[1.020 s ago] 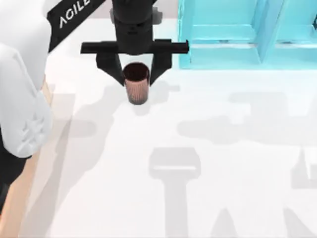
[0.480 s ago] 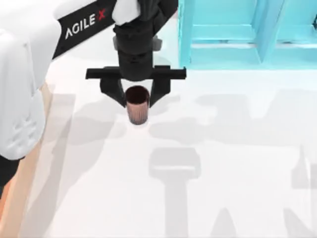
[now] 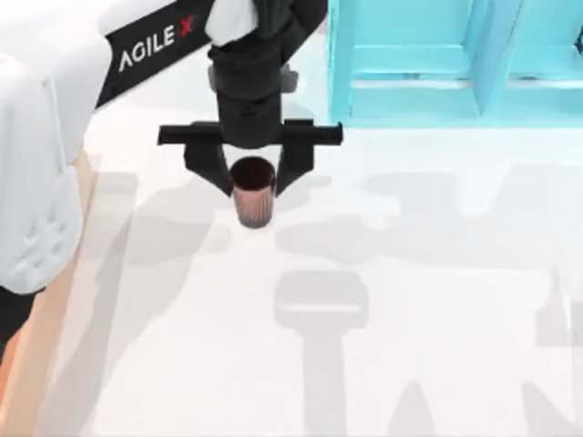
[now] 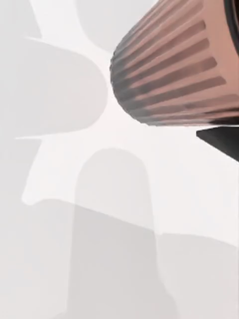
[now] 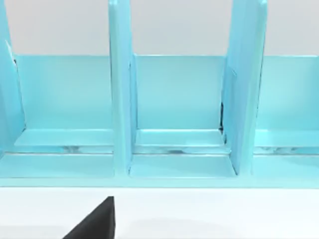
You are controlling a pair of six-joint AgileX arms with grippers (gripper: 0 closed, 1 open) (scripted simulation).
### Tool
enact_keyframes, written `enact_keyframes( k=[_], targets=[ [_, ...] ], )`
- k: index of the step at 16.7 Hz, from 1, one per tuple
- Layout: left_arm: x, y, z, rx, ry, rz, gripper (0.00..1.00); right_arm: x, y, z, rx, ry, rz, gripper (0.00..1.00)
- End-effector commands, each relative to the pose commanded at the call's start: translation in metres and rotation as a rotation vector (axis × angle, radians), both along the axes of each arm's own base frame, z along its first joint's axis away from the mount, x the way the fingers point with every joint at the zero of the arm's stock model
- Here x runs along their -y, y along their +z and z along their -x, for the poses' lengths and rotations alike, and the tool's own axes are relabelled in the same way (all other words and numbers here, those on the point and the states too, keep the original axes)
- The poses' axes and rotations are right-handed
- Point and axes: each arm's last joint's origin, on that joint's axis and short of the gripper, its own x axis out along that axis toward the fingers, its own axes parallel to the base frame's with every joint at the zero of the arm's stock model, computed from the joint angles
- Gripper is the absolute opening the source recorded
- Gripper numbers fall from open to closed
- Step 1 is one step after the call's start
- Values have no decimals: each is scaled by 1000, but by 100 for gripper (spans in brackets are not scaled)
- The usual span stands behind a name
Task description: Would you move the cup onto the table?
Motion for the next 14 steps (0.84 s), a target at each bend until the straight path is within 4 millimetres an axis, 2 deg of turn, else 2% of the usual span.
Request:
enact_keyframes(
  k=[8, 14],
  targets=[
    [0, 0, 0, 0, 0, 0, 98, 0, 0, 0, 0, 0, 0, 100],
    [0, 0, 0, 0, 0, 0, 100, 0, 0, 0, 0, 0, 0, 100]
  ],
)
